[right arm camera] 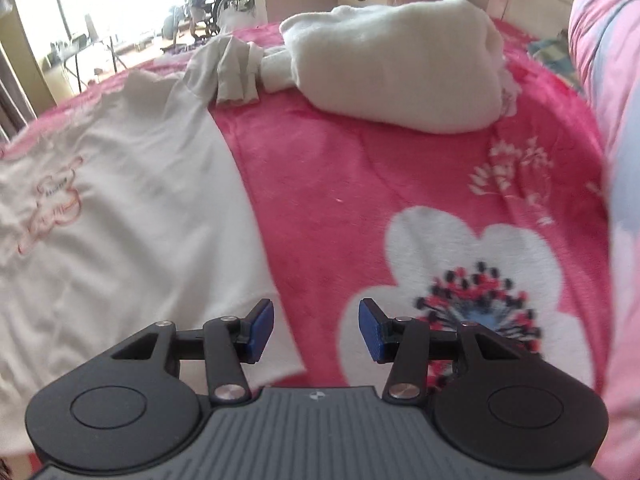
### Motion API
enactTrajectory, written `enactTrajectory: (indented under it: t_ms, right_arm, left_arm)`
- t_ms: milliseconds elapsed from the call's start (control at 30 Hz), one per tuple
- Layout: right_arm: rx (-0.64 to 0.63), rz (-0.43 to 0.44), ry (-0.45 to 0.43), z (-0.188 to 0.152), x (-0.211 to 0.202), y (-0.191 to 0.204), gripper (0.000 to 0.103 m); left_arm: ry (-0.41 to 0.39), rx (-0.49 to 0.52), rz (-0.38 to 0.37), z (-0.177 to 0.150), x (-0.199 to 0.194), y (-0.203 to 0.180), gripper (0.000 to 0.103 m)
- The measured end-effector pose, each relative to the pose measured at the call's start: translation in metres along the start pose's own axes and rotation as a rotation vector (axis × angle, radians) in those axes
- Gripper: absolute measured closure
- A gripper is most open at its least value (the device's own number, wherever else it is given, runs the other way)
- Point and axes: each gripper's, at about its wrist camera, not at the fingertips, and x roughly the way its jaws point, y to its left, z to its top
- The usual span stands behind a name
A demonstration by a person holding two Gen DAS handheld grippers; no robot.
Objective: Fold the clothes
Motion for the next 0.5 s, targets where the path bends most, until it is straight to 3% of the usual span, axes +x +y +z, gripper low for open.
enactTrajectory:
  t_ms: [167, 267, 300, 367, 500]
  right_arm:
    - [0.062, 0.05, 0.01, 0.005, 0.019, -0.003, 0.054]
    - [0.166, 0.133, 0.021, 0.01, 0.03, -0.013, 0.053]
    - [0.192, 0.158, 0.034, 0.011, 0.035, -0.016, 0.052]
    - [0.237, 0.204, 0.065, 0.014, 0.045, -0.021, 0.049]
    - [0.328, 0.297, 0.128, 0.018, 0.066, -0.031, 0.047]
  left_arm:
    - [0.024, -0.132, -0.02, 0.004, 0.013, 0.012, 0.068]
    - [0.042, -0.202, -0.06, 0.006, 0.011, 0.018, 0.067]
    - [0.048, -0.226, -0.084, 0.006, 0.011, 0.02, 0.065]
    - [0.059, -0.25, -0.123, 0.007, 0.012, 0.021, 0.048]
    - [0.061, -0.249, -0.098, 0.007, 0.02, 0.015, 0.049]
